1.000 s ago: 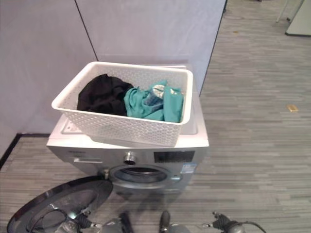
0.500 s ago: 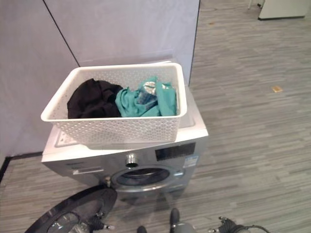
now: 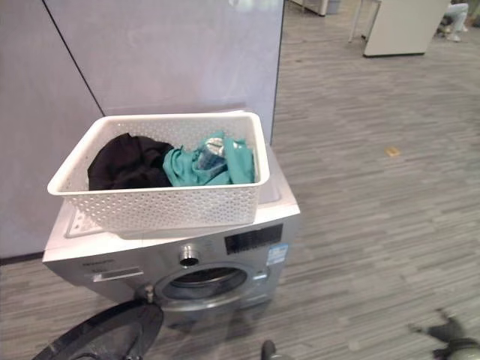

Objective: Grab the laundry basket,head to the washer,open it,put in the laundry and shut it.

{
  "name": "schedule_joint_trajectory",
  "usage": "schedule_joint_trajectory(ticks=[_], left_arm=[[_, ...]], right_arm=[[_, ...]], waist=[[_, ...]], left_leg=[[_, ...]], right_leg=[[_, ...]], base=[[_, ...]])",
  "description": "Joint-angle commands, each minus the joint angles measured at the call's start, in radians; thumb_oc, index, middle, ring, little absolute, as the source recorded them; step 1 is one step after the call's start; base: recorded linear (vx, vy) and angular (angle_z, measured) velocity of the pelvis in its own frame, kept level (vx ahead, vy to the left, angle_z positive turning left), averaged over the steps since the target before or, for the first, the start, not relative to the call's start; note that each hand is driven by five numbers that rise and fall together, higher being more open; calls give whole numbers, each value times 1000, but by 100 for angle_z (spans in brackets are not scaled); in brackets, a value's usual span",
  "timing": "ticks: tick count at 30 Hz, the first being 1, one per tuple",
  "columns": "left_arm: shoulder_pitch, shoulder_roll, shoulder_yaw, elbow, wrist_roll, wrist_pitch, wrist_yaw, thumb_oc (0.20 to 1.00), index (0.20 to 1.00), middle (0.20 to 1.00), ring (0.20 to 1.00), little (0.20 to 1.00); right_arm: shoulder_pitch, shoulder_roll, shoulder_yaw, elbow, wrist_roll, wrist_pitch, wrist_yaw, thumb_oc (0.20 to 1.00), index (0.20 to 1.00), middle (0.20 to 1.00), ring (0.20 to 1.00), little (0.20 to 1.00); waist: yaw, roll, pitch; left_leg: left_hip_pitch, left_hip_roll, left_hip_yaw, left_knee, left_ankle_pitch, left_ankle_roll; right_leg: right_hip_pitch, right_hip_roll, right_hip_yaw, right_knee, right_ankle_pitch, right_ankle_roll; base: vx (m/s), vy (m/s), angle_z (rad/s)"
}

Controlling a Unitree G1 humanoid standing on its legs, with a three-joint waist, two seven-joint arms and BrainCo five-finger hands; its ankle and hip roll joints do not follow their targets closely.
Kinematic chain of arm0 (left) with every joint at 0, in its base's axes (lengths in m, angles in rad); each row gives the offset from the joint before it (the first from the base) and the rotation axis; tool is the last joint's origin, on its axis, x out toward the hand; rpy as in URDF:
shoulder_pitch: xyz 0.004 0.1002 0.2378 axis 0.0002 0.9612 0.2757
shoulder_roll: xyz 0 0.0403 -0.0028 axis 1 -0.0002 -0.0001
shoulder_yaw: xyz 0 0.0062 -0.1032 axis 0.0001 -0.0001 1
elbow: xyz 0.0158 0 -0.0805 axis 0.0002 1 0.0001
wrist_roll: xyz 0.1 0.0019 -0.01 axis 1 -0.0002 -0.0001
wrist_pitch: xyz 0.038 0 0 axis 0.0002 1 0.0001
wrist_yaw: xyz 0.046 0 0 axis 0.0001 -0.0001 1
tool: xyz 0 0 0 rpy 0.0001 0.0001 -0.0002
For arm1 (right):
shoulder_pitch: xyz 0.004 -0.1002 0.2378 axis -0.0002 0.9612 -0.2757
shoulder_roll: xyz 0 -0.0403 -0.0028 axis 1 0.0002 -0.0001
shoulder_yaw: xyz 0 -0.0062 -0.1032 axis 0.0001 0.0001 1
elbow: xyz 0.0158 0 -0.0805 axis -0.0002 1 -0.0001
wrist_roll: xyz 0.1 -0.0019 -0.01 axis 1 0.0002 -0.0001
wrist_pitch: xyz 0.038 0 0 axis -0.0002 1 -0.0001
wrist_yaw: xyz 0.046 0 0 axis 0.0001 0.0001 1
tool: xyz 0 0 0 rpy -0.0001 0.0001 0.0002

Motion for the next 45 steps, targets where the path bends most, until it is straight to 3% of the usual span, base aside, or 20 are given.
schedule_joint_trajectory(ticks=[1,2,4,7,9,10,11,16,17,21,30,35,45], left_arm=[[-44,-12,33,46,33,-3,2,1000,1000,1000,1000,1000],[-48,-12,36,51,35,2,5,1000,1000,1000,1000,1000],[-46,-11,26,57,36,4,6,1000,1000,1000,1000,1000],[-34,-5,21,61,30,1,2,1000,1000,1000,1000,1000],[-29,8,18,68,21,0,4,1000,1000,1000,1000,1000],[-28,6,23,68,22,0,4,1000,1000,1000,1000,1000],[-26,29,12,71,16,-1,1,1000,1000,1000,1000,1000],[-9,43,30,89,15,-4,-14,1000,1000,1000,1000,1000],[-8,46,30,93,16,-4,-19,1000,1000,1000,1000,1000],[-4,45,32,99,14,-2,-26,1000,1000,1000,1000,1000],[-32,52,37,87,-10,-4,-11,1000,1000,1000,1000,1000],[-74,53,40,77,-46,-4,14,1000,1000,1000,1000,1000],[-107,69,42,67,-81,-7,31,1000,1000,1000,1000,1000]], right_arm=[[-106,13,-14,-33,-43,-74,-156,1000,1000,1000,1000,1000],[-175,-85,-66,-183,-75,-81,-191,1000,1000,1000,1000,1000],[-421,-229,65,-359,-105,-121,-171,1000,1000,1000,1000,1000],[-606,-311,216,-436,-102,-137,-120,1000,1000,1000,1000,1000],[-842,-352,441,-403,-96,-144,-79,1000,1000,1000,1000,1000],[-864,-351,463,-397,-95,-144,-80,1000,1000,1000,1000,1000],[-1011,-380,636,-358,-95,-144,-35,1000,1000,1000,1000,1000],[-1480,-339,1246,-277,-150,-138,135,1000,1000,1000,1000,1000],[-1546,-320,1328,-240,-156,-133,156,1000,1000,1000,1000,1000],[-1643,-269,1471,-181,-193,-122,201,1000,1000,1000,1000,1000],[-1614,-141,1479,-215,-242,-114,237,1000,1000,1000,1000,1000],[-1582,-14,1437,-154,-349,-102,186,1000,1000,1000,1000,1000],[-1583,142,1506,-69,-451,-99,225,1000,1000,1000,1000,1000]], waist=[[1,-42,15],[12,-47,8],[50,-64,-7],[79,-81,-14],[101,-98,-16],[96,-95,-17],[121,-119,-12],[133,-147,3],[136,-152,5],[144,-157,14],[171,-173,47],[188,-181,76],[212,-200,105]], left_leg=[[-4,-25,-32,-75,93,-40],[-6,-27,-38,-75,91,-40],[-11,-30,-48,-75,94,-42],[-15,-32,-53,-75,94,-46],[-26,-32,-57,-75,104,-48],[-27,-32,-56,-75,104,-48],[-34,-30,-66,-75,106,-52],[-67,-25,-83,-75,121,-60],[-72,-23,-88,-75,122,-61],[-91,-21,-99,-75,129,-63],[-136,-17,-110,-75,137,-60],[-160,-16,-115,-75,136,-55],[-188,-14,-122,-75,142,-51]], right_leg=[[123,-69,-16,-196,198,113],[126,-72,-21,-201,203,116],[129,-77,-31,-210,212,119],[130,-80,-40,-213,214,123],[124,-81,-46,-217,218,122],[123,-81,-45,-217,219,121],[126,-81,-56,-218,217,122],[110,-80,-72,-222,218,118],[108,-81,-76,-222,218,118],[97,-82,-85,-222,220,115],[59,-85,-93,-222,224,111],[36,-86,-88,-222,230,109],[11,-83,-83,-222,242,106]], base=[[27,50,10],[24,52,12],[18,42,10],[-5,11,15],[-28,9,27],[-24,-4,4],[-39,-11,8],[-59,-12,18],[-23,-10,12],[-28,-3,7],[-30,9,2],[-23,4,1],[-8,0,-1]])
